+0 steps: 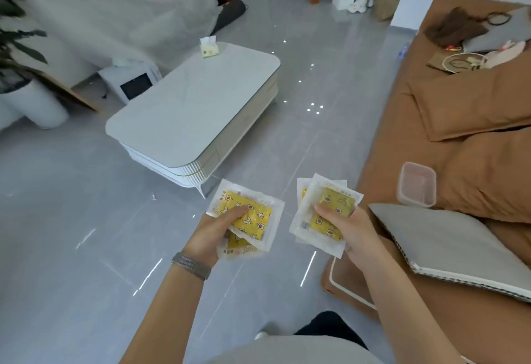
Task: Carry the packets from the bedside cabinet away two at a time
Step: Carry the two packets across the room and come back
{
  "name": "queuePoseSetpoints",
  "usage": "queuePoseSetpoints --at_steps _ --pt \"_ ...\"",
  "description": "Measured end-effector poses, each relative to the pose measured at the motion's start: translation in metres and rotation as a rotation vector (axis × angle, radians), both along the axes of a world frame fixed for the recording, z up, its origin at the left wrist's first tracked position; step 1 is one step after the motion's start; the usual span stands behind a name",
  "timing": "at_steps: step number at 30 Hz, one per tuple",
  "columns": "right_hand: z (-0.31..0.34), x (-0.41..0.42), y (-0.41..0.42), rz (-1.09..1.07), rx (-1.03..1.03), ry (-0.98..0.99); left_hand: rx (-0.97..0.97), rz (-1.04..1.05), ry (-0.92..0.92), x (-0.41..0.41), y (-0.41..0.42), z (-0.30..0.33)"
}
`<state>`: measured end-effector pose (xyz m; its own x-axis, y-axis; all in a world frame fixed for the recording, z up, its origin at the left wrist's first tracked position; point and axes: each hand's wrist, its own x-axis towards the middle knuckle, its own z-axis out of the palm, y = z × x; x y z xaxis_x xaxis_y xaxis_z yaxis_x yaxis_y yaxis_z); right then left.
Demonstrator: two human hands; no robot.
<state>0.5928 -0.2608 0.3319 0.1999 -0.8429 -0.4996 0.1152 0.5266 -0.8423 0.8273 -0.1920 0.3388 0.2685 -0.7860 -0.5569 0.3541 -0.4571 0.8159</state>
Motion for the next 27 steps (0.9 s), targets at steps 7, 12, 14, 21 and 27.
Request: queuePoseSetpoints --at_steps 7,12,14,21,27 --pt "-0.011 0.076 -0.106 0.057 -0.013 0.057 -0.012 0.134 0.037 0.068 -0.090 -0.016" --pt "-0.025 0.105 -0.220 0.100 -0.019 0.064 0.001 0.200 0.060 0.094 -0.194 -0.034" --pt "-0.024 0.115 -0.270 0.122 -0.027 0.067 -0.002 0.249 0.079 0.101 -0.241 -0.037" --pt "-0.005 0.148 -0.430 0.199 -0.049 0.116 0.005 0.340 0.105 0.122 -0.386 -0.030" --pt "-0.006 0.198 -0.554 0.281 -0.067 0.131 0.002 0.399 0.111 0.159 -0.485 -0.039"
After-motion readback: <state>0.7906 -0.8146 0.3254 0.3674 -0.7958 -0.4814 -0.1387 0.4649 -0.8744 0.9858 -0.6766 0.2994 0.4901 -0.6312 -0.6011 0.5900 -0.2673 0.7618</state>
